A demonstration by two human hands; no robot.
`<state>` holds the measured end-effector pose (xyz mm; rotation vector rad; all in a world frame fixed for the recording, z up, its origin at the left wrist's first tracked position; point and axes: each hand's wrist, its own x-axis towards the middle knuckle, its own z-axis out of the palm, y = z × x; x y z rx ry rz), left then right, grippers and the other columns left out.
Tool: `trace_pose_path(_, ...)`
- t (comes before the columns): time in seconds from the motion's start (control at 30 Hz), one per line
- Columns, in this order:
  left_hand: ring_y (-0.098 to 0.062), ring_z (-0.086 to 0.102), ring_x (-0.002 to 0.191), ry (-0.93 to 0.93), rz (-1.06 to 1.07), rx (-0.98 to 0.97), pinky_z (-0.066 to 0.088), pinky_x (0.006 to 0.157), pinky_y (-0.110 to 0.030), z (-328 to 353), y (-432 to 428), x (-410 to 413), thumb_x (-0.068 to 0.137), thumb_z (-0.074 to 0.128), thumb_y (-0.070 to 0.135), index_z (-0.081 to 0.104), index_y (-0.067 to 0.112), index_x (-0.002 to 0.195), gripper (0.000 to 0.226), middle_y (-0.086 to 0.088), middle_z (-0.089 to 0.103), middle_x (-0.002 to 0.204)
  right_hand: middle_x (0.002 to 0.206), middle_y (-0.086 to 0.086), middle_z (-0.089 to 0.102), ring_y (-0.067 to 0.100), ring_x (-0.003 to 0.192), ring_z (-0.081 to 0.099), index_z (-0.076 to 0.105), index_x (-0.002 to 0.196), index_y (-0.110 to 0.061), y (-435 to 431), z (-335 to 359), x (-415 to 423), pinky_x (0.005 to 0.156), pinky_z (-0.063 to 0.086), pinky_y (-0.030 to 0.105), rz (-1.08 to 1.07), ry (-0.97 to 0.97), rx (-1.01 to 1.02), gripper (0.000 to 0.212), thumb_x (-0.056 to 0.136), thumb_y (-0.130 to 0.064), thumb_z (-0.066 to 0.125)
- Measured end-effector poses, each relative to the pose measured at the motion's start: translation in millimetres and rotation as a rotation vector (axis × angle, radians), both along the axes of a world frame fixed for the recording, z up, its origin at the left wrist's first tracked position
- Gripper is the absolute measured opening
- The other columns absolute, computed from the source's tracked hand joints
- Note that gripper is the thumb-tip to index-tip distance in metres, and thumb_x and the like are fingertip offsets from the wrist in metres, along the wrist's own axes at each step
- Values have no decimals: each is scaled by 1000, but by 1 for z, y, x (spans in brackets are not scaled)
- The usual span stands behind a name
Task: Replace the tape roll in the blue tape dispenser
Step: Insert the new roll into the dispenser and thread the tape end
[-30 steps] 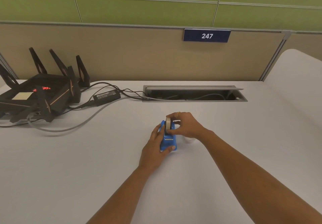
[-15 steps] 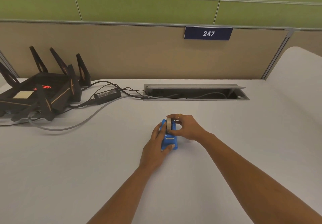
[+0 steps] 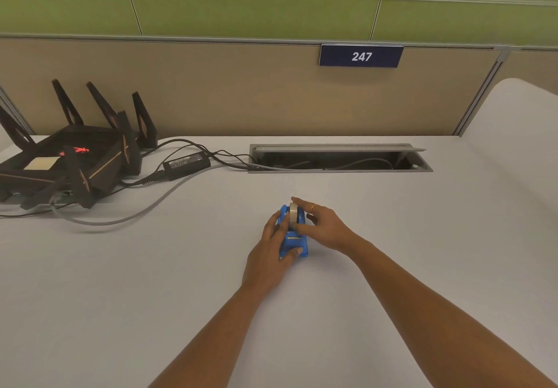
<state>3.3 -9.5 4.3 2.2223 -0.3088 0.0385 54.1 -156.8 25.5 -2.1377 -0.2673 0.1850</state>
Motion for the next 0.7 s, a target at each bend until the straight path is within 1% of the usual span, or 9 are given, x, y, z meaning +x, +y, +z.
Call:
trace_pose_path(0.1,-15,40,131,-3,2,-2,43,97,-26,-1,0,1,86,56,32,17,27,141,68,6,11,154,144,4,42,21,131,39,38,136,-21,2,-1,-1,100,30,24,-38,27,72,50,89,-30,53)
trace_pose_path(0.17,-15,41,130,-3,4,-20,43,95,-24,-2,0,1,85,58,32,19,28,141,68,6,13,154,142,4,44,20,130,41,40,135,-22,4,-2,-1,100,30,23,-59,26,86,49,89,-35,50)
trace_pose_path(0.3,-13,37,130,30,15,-102,38,91,-19,0,1,3,81,64,28,18,27,141,75,5,21,151,138,7,48,23,127,45,45,132,-18,5,-2,-3,107,33,34,-74,8,131,46,89,-30,53)
trace_pose_path(0.4,-15,34,132,69,9,-154,34,96,-17,7,0,5,75,72,24,18,18,141,86,0,27,148,137,8,49,23,126,46,46,131,-16,5,-2,-4,110,35,39,-79,-4,136,45,88,-28,55)
trace_pose_path(0.5,-20,22,140,91,-37,-131,27,108,-25,18,-2,10,72,73,17,12,10,142,93,-7,16,153,136,7,50,23,124,48,46,131,-17,5,-4,-4,106,37,36,-80,-14,148,46,88,-29,55)
trace_pose_path(0.57,-22,16,142,118,-85,-140,21,111,-27,26,-4,13,72,73,11,9,7,141,95,-8,9,154,136,6,50,23,124,48,44,132,-18,5,-6,-4,103,39,33,-87,-6,157,47,88,-29,54)
trace_pose_path(0.63,-22,17,142,148,-134,-161,22,114,-31,32,-6,14,71,73,8,7,7,141,96,-7,8,154,134,5,52,22,122,50,44,133,-19,6,-8,-3,100,40,29,-89,-5,170,47,88,-30,53)
trace_pose_path(0.7,-23,20,141,179,-155,-198,26,114,-39,36,-5,14,68,73,11,8,6,141,98,-8,10,154,131,2,54,22,121,51,44,133,-21,6,-10,-2,96,40,25,-86,-8,177,47,88,-32,54)
